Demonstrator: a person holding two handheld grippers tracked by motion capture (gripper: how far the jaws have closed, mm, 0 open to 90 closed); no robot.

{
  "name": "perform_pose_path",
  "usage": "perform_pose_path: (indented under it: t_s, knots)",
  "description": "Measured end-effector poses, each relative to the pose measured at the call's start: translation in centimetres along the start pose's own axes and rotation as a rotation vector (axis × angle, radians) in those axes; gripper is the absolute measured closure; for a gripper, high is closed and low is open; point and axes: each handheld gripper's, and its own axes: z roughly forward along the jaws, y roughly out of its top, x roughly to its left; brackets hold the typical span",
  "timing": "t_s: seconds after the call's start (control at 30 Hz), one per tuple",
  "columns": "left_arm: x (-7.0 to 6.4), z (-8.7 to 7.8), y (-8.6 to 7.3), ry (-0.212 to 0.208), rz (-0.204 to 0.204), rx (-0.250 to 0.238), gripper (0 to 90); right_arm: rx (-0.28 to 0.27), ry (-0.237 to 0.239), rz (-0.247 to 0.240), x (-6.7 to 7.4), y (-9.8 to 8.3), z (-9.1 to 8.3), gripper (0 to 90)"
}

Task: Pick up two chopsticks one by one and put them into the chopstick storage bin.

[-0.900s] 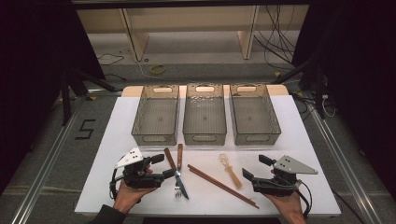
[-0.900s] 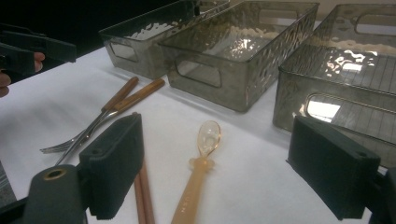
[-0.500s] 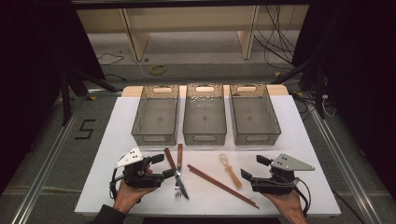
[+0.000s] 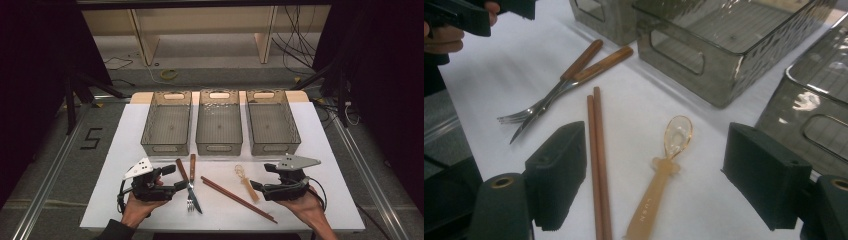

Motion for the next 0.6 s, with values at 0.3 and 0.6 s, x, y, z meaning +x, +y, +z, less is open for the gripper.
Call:
perform_pose_path:
  t_s: [0.3,0.6]
  knots:
    - [0.0,0.0,0.0,-0.001,0.006,0.003,20.5,0.123,0.025,-0.066,0.6,1.9,1.8,29.9]
    - [0.1,0.0,0.1,0.002,0.001,-0.001,20.4,0.268,0.058,-0.110,1.0,2.9,4.2,37.1]
